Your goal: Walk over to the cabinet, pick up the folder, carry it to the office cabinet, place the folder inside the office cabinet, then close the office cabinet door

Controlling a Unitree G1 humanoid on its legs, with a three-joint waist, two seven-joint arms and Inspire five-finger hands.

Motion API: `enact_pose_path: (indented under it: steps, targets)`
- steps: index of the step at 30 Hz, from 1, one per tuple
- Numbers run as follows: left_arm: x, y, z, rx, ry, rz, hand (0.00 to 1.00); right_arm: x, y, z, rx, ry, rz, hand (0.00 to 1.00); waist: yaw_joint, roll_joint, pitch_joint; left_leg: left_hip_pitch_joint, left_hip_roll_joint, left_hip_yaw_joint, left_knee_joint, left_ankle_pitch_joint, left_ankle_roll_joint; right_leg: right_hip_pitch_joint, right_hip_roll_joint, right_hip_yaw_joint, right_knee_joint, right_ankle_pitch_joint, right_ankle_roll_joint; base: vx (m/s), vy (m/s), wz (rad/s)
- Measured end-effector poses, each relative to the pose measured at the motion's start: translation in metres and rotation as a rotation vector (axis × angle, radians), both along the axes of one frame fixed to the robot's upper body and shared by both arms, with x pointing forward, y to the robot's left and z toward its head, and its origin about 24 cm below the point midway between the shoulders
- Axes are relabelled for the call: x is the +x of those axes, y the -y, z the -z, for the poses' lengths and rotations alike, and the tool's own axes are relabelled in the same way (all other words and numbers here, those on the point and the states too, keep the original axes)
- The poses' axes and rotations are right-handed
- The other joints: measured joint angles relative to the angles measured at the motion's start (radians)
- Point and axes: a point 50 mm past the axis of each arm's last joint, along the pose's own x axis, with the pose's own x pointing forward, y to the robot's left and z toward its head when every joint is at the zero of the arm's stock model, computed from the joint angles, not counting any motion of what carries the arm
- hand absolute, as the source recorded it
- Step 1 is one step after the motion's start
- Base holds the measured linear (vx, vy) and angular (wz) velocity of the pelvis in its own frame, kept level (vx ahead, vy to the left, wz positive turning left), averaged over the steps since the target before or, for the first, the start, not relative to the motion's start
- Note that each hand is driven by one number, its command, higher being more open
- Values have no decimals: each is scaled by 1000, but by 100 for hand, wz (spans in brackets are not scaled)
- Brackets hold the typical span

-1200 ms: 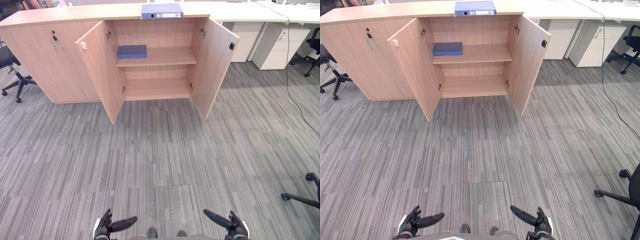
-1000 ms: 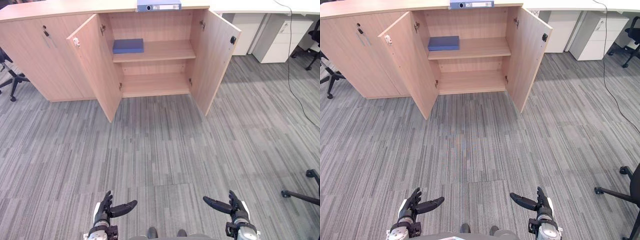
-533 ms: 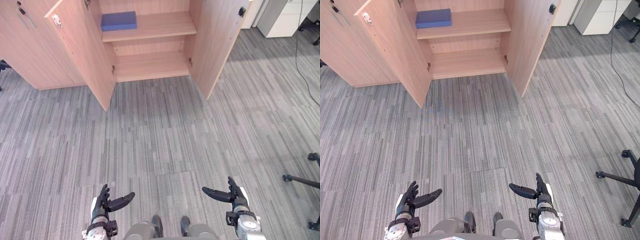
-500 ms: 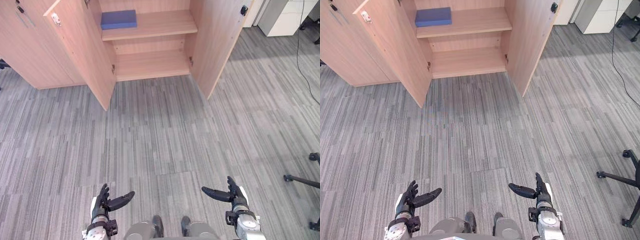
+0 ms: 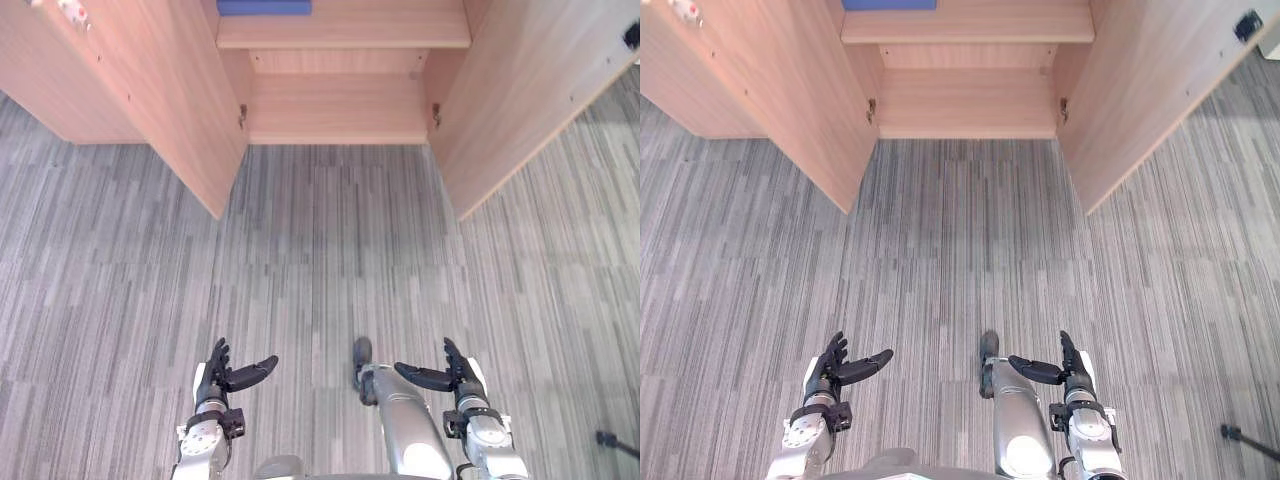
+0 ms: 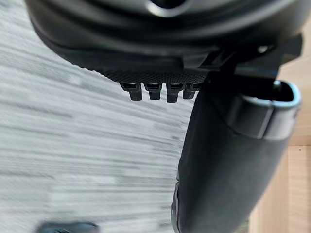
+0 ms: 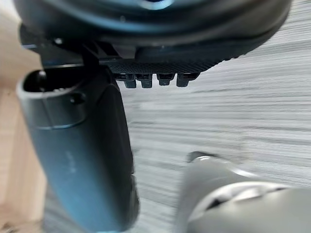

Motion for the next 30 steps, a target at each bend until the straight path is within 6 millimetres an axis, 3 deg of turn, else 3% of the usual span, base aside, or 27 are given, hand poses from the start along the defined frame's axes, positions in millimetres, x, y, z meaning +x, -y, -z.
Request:
enact_pose_path:
  steps: [1,2,4,5,6,7,8,9,10,11,12,14,15,16,17,19,20,21,22,23,24,25,26,27,28,29,30]
  targets:
    - [-1,-1,0,2,1,1,100,1,-4,0,7,6,-3,100,12,0,3,-72,35,13,160,-51,33,80,19,3,-45,-10,-7,485,-147,-20]
    - [1,-1,-1,4,7,2,100,5,-8,-2,21,29,6,100,36,-18,9,-169,60,39,274,-113,64,170,33,19,-105,-15,-14,712,-202,-36]
    - [3,-1,-3,5,19,5,100,13,-11,-9,37,83,14,100,66,-43,16,-298,60,90,225,-166,90,281,34,54,-210,-17,-12,572,-128,-39]
    - [2,-1,-2,5,16,5,100,18,-11,-12,41,107,18,100,72,-49,17,-363,44,107,109,-188,112,339,33,70,-263,-24,-2,560,-52,-36]
    - [2,-1,-2,7,15,5,100,22,-10,-14,42,116,25,100,75,-55,21,-396,9,104,-97,-186,108,384,25,86,-293,-38,13,678,-2,-38]
    - [4,-1,-3,7,19,7,100,24,-9,-15,44,121,33,100,77,-57,22,-403,-13,96,-222,-174,102,402,18,97,-301,-46,20,685,75,-45]
    - [3,-1,-3,6,17,6,100,25,-7,-15,49,123,60,100,87,-56,21,-404,-48,71,-481,-105,99,441,8,119,-316,-69,37,701,159,-61]
    - [3,-2,-2,8,13,5,100,24,-5,-12,50,108,79,100,103,-54,20,-400,-67,50,-625,7,94,483,3,150,-330,-95,59,582,178,-76]
    - [2,-2,-2,10,11,3,100,23,-4,-10,48,97,84,100,114,-55,19,-392,-70,44,-630,70,91,499,1,171,-331,-108,68,603,221,-82]
    - [0,-5,-1,18,2,-5,100,20,-6,-7,55,83,87,100,117,-76,10,-371,-91,43,-621,146,138,520,-24,198,-325,-127,89,479,186,-46]
    - [2,-6,-2,19,7,-5,100,19,-7,-6,58,78,86,100,111,-90,0,-371,-109,49,-618,124,151,507,-50,201,-300,-133,90,597,231,-24]
    - [3,-3,-2,12,10,-1,100,16,-8,-3,61,57,87,100,99,-98,-3,-326,-128,89,-536,15,184,424,-97,241,-15,-150,128,567,235,-24]
    - [0,-3,0,11,-2,-1,100,13,-9,0,63,43,86,100,97,-104,-3,-283,-138,101,-533,-14,190,392,-113,240,111,-142,169,554,217,-39]
    - [-3,-3,2,11,-17,-1,100,9,-12,2,70,31,83,100,88,-107,-3,-196,-155,107,-542,-61,203,304,-151,235,391,-104,250,550,177,-11]
    - [-4,-6,1,20,-20,-2,100,5,-16,6,77,13,75,100,71,-104,-4,-119,-161,101,-553,-94,210,233,-169,216,585,-135,202,541,150,3]
    - [-3,-10,0,38,-13,5,100,3,-25,8,81,-5,35,100,57,-104,-10,-21,-155,96,-603,-100,214,141,-182,144,635,-176,152,497,59,20]
    - [-1,-14,-3,51,-5,7,100,4,-29,9,87,-10,17,100,49,-98,-6,25,-137,89,-632,-100,214,97,-168,94,545,-200,122,462,-9,20]
    - [0,-16,-3,56,-3,6,100,4,-30,9,90,-10,9,100,46,-97,-6,40,-127,88,-640,-100,214,77,-155,77,475,-208,116,445,-69,19]
    - [0,-19,-4,61,-1,-2,100,6,-32,9,93,-9,6,100,46,-97,-7,63,-108,88,-645,-103,208,45,-128,60,307,-205,119,540,-156,24]
    - [-1,-19,-3,62,-5,-5,100,5,-30,10,90,-10,8,100,45,-99,-10,88,-95,85,-645,-122,176,35,-94,62,94,-144,116,453,-141,26]
    - [-3,-21,-3,65,-10,-7,100,2,-30,11,89,-17,11,100,45,-107,-17,100,-95,84,-643,-139,149,41,-81,80,-19,-74,107,597,-214,42]
    - [-10,-25,-1,75,-30,-9,100,-10,-29,16,90,-48,21,100,44,-144,-43,122,-116,69,-623,-192,90,45,-85,139,-161,169,79,510,-194,32]
    - [-11,-13,7,30,-61,-22,100,-12,-17,18,58,-79,25,100,50,-89,-47,131,-71,57,-573,-237,76,20,-55,126,-49,150,56,585,-213,32]
    - [-14,-11,10,23,-73,-21,100,-14,-17,20,57,-92,28,100,47,-89,-60,116,-65,53,-530,-236,73,17,-57,128,-24,104,45,440,-192,20]
    - [-17,-5,12,6,-81,-19,100,-19,-14,21,53,-103,35,100,45,-82,-67,81,-42,41,-403,-237,69,44,-51,117,-2,38,54,333,-162,30]
    - [-17,-1,13,-6,-80,-20,100,-21,-14,21,52,-101,37,100,41,-71,-62,37,-11,33,-260,-217,51,84,-39,101,-4,6,45,423,-231,32]
    - [-17,3,13,-21,-75,-20,100,-25,-14,21,52,-101,43,100,48,-60,-61,-35,45,37,-67,-192,52,139,-14,89,-22,-20,23,311,-172,16]
